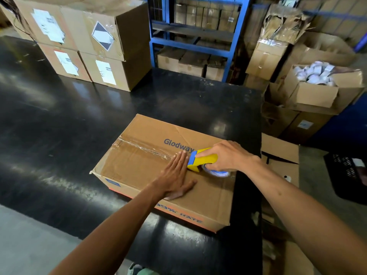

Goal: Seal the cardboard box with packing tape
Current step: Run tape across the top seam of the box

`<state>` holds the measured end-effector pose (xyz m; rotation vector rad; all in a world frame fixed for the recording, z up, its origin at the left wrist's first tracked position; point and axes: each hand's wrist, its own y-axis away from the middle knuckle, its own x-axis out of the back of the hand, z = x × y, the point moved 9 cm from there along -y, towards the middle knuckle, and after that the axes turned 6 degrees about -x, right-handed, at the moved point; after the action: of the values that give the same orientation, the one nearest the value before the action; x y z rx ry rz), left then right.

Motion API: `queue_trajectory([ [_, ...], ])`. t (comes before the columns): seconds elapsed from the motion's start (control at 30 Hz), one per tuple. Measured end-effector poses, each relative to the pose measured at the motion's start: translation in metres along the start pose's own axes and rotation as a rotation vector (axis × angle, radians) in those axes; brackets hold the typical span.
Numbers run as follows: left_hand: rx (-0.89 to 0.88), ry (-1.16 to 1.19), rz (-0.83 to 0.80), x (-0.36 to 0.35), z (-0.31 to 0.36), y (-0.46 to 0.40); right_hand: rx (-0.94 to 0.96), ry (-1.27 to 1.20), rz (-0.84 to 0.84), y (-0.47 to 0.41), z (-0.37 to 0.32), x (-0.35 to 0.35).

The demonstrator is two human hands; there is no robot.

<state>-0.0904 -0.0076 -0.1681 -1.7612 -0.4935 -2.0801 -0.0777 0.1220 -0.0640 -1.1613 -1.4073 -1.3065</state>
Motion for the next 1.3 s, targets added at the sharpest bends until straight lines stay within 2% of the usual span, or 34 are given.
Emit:
queue_trajectory([
  [0.13, 0.001, -0.021, 0.015, 0.006, 0.002, 0.002, -0.005, -0.039, -0.022, 0.005, 0.007, -0.005],
  [0.37, 0.003, -0.045, -0.069, 0.003, 0.003, 0.002, -0.043, -0.091, -0.030, 0.049, 0.058, -0.008],
  [0.57, 0.088, -0.003, -0.092, 0.000, 0.015, -0.003, -0.025, -0.011, -0.032, 0.040, 0.044, -0.002],
  [0.7, 0.037, 0.080, -0.017, -0.011, 0.057, -0.023, -0.032, -0.036, -0.025, 0.040, 0.045, -0.002],
  [1.07, 0.060, -0.017, -0.062, -0.018, 0.052, -0.025, -0.058, -0.116, -0.052, 0.050, 0.050, 0.000],
  [1.3, 0.043, -0.030, -0.100, -0.019, 0.053, -0.024, -0.122, -0.066, -0.088, 0.111, 0.124, -0.016],
])
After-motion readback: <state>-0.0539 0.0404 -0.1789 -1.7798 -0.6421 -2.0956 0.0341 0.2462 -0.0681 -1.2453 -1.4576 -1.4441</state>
